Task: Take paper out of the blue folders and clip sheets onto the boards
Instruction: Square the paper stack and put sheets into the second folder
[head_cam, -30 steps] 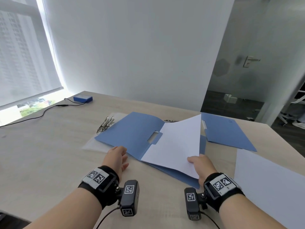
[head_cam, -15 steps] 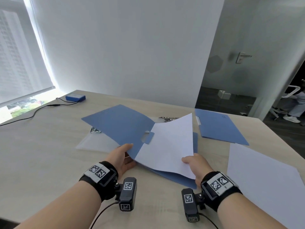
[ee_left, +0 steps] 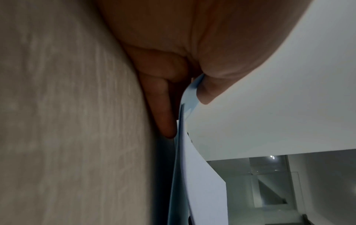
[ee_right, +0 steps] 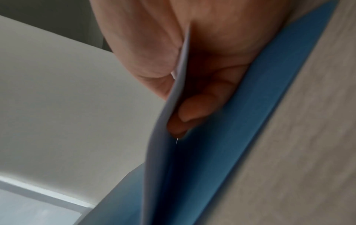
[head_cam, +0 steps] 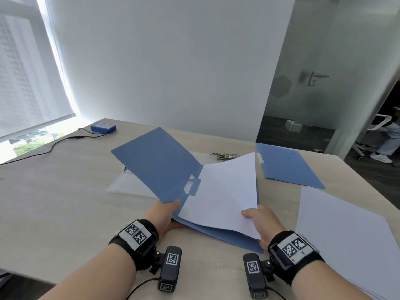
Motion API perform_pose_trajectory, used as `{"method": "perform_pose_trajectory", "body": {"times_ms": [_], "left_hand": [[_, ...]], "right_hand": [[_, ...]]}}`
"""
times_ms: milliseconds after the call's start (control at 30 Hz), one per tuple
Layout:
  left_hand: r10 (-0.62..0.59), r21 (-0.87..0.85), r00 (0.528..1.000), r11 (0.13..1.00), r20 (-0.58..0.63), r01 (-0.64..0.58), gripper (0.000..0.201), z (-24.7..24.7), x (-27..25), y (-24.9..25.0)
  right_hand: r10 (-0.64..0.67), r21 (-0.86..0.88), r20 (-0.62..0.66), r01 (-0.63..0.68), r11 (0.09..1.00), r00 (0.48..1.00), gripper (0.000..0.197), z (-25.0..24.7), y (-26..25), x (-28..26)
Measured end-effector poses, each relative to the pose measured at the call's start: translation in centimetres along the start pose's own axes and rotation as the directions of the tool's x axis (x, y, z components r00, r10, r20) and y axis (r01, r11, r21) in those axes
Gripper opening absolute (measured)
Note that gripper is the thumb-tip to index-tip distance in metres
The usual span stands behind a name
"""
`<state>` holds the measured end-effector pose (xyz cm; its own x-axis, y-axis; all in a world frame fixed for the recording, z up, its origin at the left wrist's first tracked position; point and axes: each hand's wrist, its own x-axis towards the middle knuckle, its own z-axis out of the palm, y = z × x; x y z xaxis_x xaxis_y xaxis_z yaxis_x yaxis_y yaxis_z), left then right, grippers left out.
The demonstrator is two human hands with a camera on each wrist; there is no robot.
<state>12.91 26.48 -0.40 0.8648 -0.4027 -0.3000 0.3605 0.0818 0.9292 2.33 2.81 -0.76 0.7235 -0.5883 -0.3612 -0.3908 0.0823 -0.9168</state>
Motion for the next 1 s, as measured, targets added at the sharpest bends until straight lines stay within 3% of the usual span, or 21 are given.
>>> {"method": "perform_pose_trajectory", "body": {"times_ms": [233,533,600,733,833,1000], "left_hand": [[0.002,0.026,1.0,1.0,-0.008,-0.002,0.018,-0.3,0.0,0.0],[0.014,0.042,0.999,0.999,-0.028,-0.013,0.018,-0.5,0.3,-0.2],[0.021,0.078,1.0,0.997,-0.023,-0.019,0.031,-0.7,0.7,-0.5],[0.032,0.103,0.999,0.994,-0.019,-0.03,0.037,-0.8,1.2,-0.6],[0.004,0.075,1.0,0.997,-0.016,-0.003,0.024,-0.6,0.7,-0.3],[0.024,0.085,1.0,0.996,-0.018,-0.023,0.044,-0.8,0.9,-0.5]], "right_hand": [[-0.042,-0.002,-0.001,0.042,0.999,0.999,0.007,0.0,0.3,0.0],[-0.035,0.053,-0.014,0.036,0.998,0.999,0.017,-0.1,0.6,0.0],[-0.043,0.057,-0.008,0.044,0.997,0.999,0.015,0.1,0.4,-0.1],[-0.041,0.06,-0.006,0.041,0.997,0.999,0.007,0.3,0.1,-0.2],[-0.037,0.032,0.008,0.037,0.999,0.999,0.005,0.3,-0.1,-0.3],[-0.027,0.015,0.03,0.026,1.0,0.999,0.008,0.3,-0.5,-0.6]]}}
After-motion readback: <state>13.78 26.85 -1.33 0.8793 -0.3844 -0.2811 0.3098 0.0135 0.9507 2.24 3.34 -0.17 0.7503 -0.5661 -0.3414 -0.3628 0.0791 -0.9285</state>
